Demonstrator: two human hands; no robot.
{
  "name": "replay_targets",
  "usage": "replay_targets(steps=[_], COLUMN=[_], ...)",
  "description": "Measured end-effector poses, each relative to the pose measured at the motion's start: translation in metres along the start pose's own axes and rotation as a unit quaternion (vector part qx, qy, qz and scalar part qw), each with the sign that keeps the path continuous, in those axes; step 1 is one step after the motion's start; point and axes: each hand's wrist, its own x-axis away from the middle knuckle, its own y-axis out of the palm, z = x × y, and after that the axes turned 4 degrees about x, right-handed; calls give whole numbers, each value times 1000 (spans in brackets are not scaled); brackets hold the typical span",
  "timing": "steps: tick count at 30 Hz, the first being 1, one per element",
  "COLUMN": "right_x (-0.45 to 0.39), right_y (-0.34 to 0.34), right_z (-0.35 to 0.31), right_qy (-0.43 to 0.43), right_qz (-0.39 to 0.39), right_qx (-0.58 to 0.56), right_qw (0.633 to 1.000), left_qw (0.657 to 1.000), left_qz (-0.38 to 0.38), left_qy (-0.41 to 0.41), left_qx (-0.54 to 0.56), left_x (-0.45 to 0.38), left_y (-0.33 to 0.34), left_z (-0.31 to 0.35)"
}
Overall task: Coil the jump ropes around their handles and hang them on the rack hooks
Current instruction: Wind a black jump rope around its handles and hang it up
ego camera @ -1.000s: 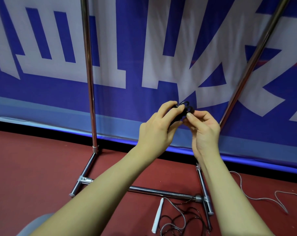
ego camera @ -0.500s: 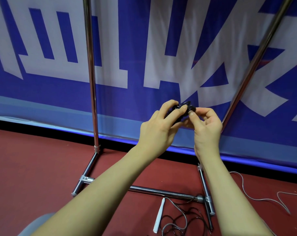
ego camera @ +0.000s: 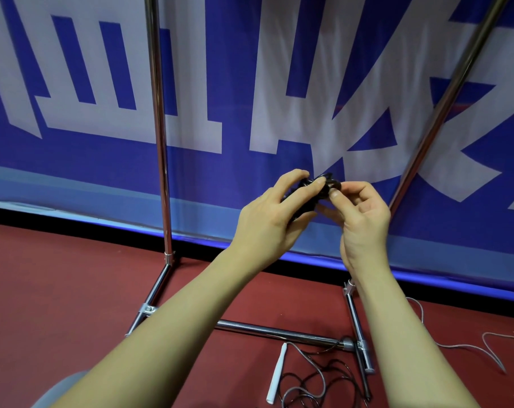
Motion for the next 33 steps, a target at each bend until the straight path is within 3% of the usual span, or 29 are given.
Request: replay_targets(steps=[7,12,17,26,33], right_x=[0,2,6,6,4], right_y=[-1,4,6,11,13], right_z=[0,8,11,4,0], right_qy=[1,4,25,126,163], right_qz=[10,35,18,9,34], right_qx=[36,91,57,-36,-23], right_qw=[999,995,998,991,986], left_qw=[984,1000,995,979,965], left_qz=[-32,6,28,72,48], left_qy=[-80,-2,41,92,138], left_qx=[155,25,-91,-165,-220], left_x=[-1,5,6,7,12], left_y=[-7,4,11,11,10], left_z=[7,2,-10,-15,-18])
